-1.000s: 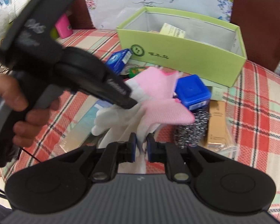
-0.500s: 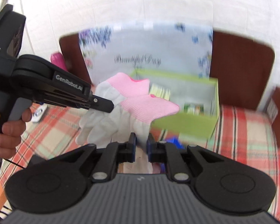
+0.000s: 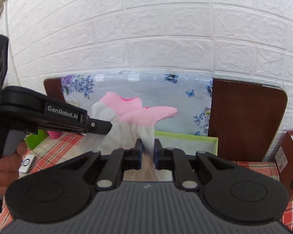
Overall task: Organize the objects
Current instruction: 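Carry the gloves into the lime-green box and open the right gripper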
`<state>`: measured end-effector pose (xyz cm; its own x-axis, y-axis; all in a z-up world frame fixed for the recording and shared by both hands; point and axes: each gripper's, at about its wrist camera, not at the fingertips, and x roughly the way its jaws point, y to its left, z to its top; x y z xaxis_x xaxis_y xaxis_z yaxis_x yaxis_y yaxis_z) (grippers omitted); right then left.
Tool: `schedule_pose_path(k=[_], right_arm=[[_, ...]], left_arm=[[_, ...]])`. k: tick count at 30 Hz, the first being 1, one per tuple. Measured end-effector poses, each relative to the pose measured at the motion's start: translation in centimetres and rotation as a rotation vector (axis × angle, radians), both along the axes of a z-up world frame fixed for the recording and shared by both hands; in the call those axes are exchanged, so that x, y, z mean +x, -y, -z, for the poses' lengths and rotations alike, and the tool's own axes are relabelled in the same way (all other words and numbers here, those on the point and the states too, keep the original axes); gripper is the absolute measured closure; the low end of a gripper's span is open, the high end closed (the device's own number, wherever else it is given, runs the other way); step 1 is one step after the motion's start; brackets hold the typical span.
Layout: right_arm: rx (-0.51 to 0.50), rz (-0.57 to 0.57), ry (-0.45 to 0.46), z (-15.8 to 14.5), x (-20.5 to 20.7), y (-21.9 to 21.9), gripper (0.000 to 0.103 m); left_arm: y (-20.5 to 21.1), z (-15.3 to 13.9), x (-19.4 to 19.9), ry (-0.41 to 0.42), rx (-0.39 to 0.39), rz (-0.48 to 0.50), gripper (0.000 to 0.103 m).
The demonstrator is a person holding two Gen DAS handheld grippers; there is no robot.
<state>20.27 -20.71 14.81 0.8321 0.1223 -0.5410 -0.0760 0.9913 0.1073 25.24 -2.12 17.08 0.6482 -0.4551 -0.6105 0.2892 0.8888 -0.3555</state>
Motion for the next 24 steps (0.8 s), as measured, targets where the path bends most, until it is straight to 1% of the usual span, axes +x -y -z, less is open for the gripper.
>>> schedule_pose_path(k=[4,13,14,15,16,17,18,19,20,21,23,24], right_arm=[[0.012,0.022,-0.018,1.3,2.8,0.8,0.092],[-0.015,0.034,-0.119,6.2,7.8,2.2,0.092],[-0.020,0.037,-0.132,6.8,8.1,2.3,0.091],[-0.032,0.044,-0.150,7.5,8.4,2.3,0.090],[-0.047,0.053,-0.171,8.3,8.6,2.4,0.084],[-0.062,0.063,-0.193,9.0,8.7,2.5,0.062],[-0.075,0.075,-0.211,9.6,8.7,2.6,0.046],[-0.089,0.092,-0.217,10.1,8.4,2.7,0.025],[-0.098,0.106,-0.216,10.4,8.0,2.8,0.020],[-0.104,0.114,-0.217,10.6,7.6,3.0,0.019],[-0.105,0.125,-0.232,10.9,7.0,3.3,0.008],[-0.100,0.130,-0.236,10.9,6.6,3.4,0.006]], left_arm=[[0.9,0.8,2.8,0.004,0.019,-0.002,0.097],[1.7,4.5,8.6,-0.051,0.048,-0.004,0.097],[1.9,5.2,9.0,-0.054,0.061,-0.007,0.094],[2.0,5.9,9.4,-0.065,0.074,-0.003,0.088],[2.2,6.6,9.7,-0.088,0.092,0.000,0.062],[2.3,7.5,10.2,-0.132,0.126,-0.002,0.026],[2.4,8.3,10.4,-0.162,0.164,-0.009,0.017],[2.4,8.9,10.2,-0.165,0.196,-0.020,0.017],[2.2,9.5,10.0,-0.166,0.219,-0.024,0.017],[2.0,10.0,9.8,-0.176,0.234,-0.026,0.017],[1.4,10.7,9.2,-0.203,0.233,-0.032,0.017],[1.1,10.8,8.9,-0.213,0.229,-0.038,0.017]])
